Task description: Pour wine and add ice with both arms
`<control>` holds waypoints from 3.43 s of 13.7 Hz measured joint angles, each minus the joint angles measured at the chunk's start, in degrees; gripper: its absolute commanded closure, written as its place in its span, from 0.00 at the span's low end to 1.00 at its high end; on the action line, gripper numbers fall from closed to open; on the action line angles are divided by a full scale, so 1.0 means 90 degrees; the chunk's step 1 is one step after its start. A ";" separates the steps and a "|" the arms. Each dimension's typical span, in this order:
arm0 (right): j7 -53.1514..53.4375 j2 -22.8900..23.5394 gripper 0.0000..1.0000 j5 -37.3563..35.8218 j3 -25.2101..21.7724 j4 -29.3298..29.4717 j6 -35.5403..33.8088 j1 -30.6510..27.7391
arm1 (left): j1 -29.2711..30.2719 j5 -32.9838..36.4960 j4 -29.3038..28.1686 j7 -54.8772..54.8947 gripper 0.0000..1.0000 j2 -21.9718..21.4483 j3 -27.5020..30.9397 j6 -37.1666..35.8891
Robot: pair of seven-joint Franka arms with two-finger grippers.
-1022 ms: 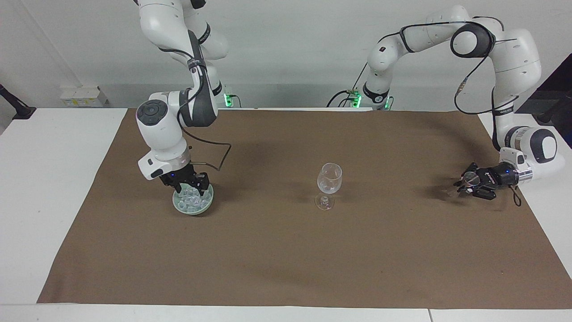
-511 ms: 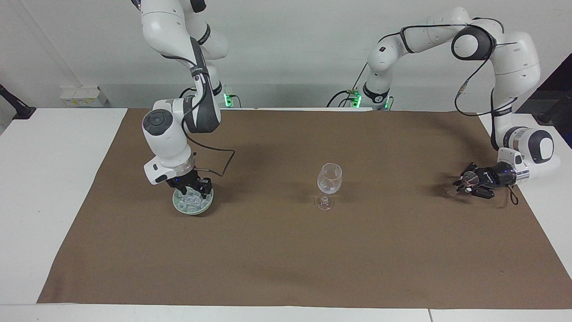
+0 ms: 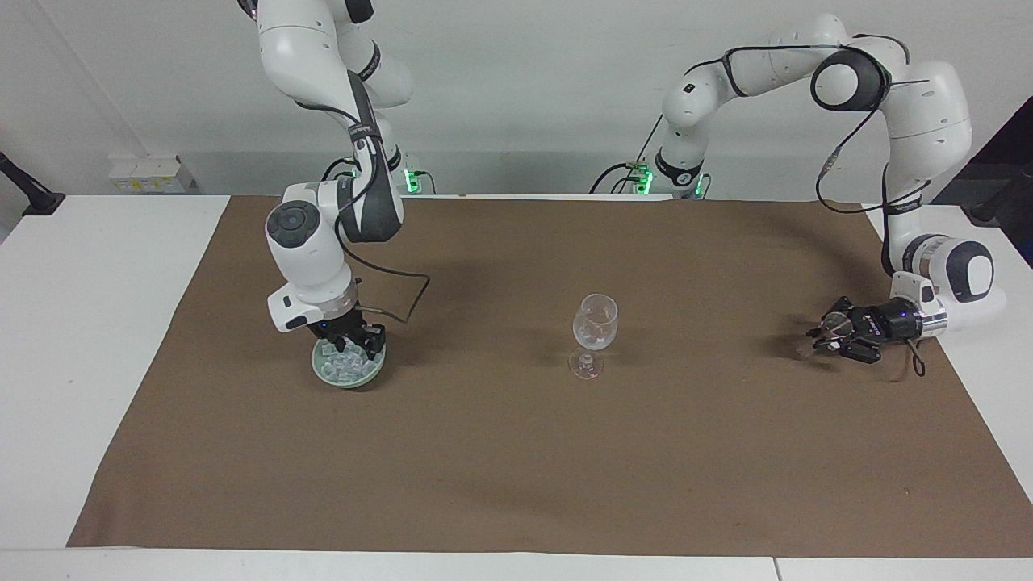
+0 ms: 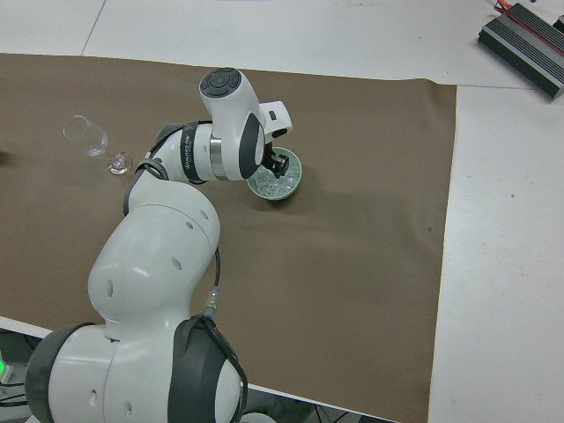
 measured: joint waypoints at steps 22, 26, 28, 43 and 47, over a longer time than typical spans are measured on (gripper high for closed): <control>0.0487 -0.0431 1.00 0.0003 0.0005 0.0127 -0.0151 -0.0042 | -0.0215 -0.0044 -0.0002 0.0001 0.61 0.0207 0.0018 0.0026; 0.0488 -0.0871 1.00 0.0003 0.0024 0.0283 -0.0532 -0.0032 | -0.0215 -0.0049 0.0000 0.0001 0.26 0.0207 0.0021 0.0026; 0.0488 -0.1041 1.00 0.0003 0.0035 0.0312 -0.0651 -0.0029 | -0.0210 -0.0049 0.0014 0.0001 0.12 0.0206 0.0030 0.0026; 0.0726 -0.2215 1.00 0.0296 0.0170 0.0701 -0.2087 0.0031 | -0.0335 0.2063 0.1105 -0.0459 0.00 -0.1411 0.0036 0.0162; 0.1531 -0.2050 1.00 0.0473 0.0332 0.1063 -0.2088 0.0191 | -0.0963 0.2335 0.1108 -0.1972 0.00 -0.2166 0.0006 0.0161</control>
